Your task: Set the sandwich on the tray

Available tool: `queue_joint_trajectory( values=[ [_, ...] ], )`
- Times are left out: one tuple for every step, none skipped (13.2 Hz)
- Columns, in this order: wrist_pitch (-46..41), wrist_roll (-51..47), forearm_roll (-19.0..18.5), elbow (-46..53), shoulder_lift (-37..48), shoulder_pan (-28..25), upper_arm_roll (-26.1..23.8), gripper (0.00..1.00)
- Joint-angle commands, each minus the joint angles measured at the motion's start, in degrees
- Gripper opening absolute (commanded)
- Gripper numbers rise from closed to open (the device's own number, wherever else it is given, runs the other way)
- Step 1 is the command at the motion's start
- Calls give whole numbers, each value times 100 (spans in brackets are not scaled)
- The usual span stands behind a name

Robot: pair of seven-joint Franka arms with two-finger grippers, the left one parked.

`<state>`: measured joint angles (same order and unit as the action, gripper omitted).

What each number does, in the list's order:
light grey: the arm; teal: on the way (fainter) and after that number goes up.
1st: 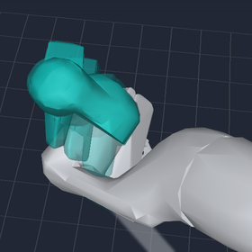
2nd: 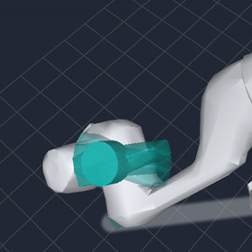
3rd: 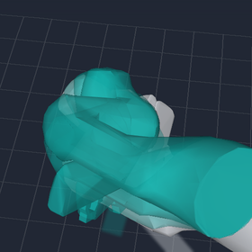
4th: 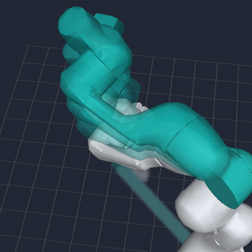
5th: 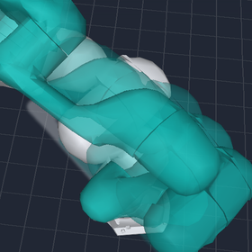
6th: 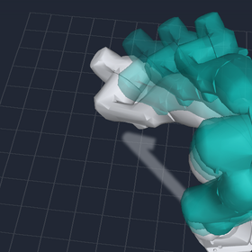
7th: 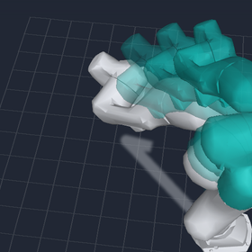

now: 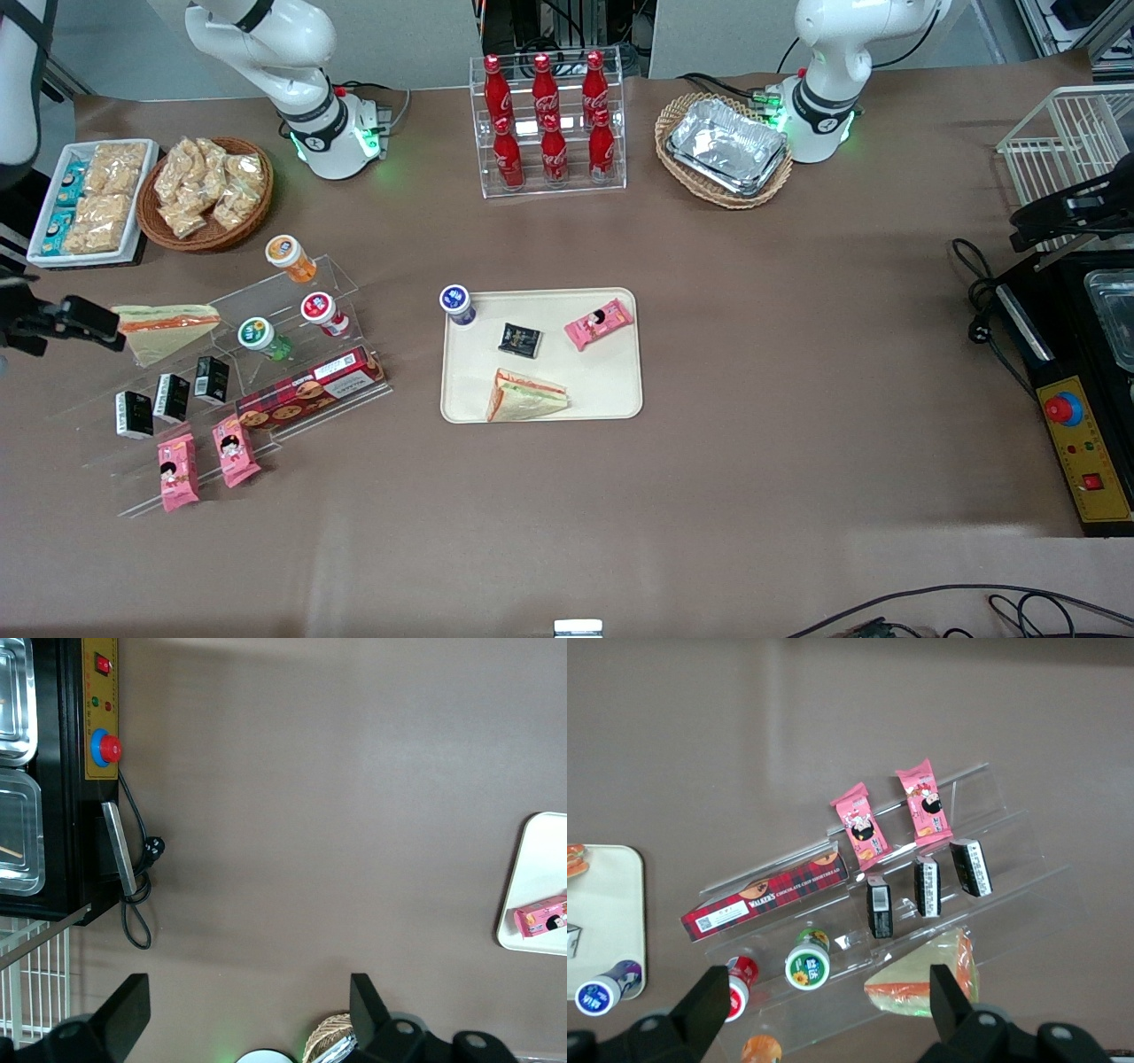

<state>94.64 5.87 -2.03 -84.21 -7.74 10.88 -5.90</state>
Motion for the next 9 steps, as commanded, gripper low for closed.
queue_joint_trajectory(
  values=[
    [-173,108,159,-183,299,46,71,100],
    [-191,108,167,-209,360,116,106,100],
    [-174,108,176,-357,448,143,106,100],
    [-87,108,228,-576,588,152,124,100],
    [62,108,273,-787,694,143,220,100],
    [185,108,325,-1007,825,143,264,100],
    [352,108,326,-1270,992,143,264,100],
    [493,108,326,-1447,1081,143,264,100],
    [512,108,326,-1475,1081,143,264,100]
  ],
)
